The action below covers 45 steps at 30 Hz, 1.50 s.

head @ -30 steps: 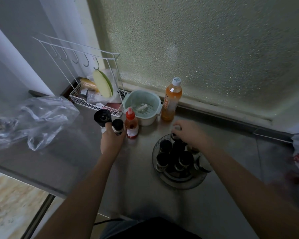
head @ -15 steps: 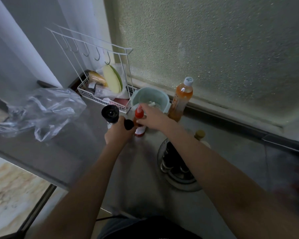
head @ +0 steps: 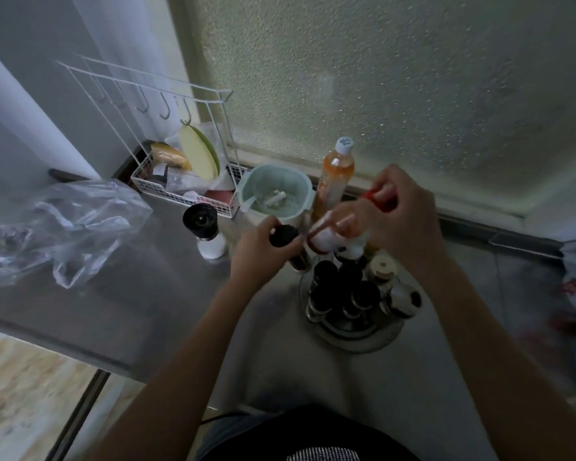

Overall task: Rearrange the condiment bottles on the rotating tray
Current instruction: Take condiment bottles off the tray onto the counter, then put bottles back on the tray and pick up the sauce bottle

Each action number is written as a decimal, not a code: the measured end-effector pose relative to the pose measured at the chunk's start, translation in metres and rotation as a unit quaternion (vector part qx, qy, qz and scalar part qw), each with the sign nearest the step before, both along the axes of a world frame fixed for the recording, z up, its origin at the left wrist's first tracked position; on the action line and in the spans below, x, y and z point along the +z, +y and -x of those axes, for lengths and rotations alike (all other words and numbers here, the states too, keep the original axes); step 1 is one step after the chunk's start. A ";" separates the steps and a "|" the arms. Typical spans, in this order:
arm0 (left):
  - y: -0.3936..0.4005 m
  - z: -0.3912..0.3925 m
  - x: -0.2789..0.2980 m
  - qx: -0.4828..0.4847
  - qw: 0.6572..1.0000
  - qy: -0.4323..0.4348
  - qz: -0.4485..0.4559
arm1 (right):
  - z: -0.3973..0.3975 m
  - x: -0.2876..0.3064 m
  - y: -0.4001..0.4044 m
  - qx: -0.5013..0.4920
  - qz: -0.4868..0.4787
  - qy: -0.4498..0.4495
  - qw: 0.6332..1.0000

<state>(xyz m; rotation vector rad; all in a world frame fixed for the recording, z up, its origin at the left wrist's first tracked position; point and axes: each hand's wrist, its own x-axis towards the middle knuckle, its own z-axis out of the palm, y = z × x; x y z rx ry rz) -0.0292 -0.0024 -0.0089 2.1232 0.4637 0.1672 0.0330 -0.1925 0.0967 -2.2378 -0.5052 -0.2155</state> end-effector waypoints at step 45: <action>0.057 -0.014 0.008 0.092 0.968 0.131 -0.195 | 0.096 -0.038 -0.056 0.027 0.065 0.092 0.993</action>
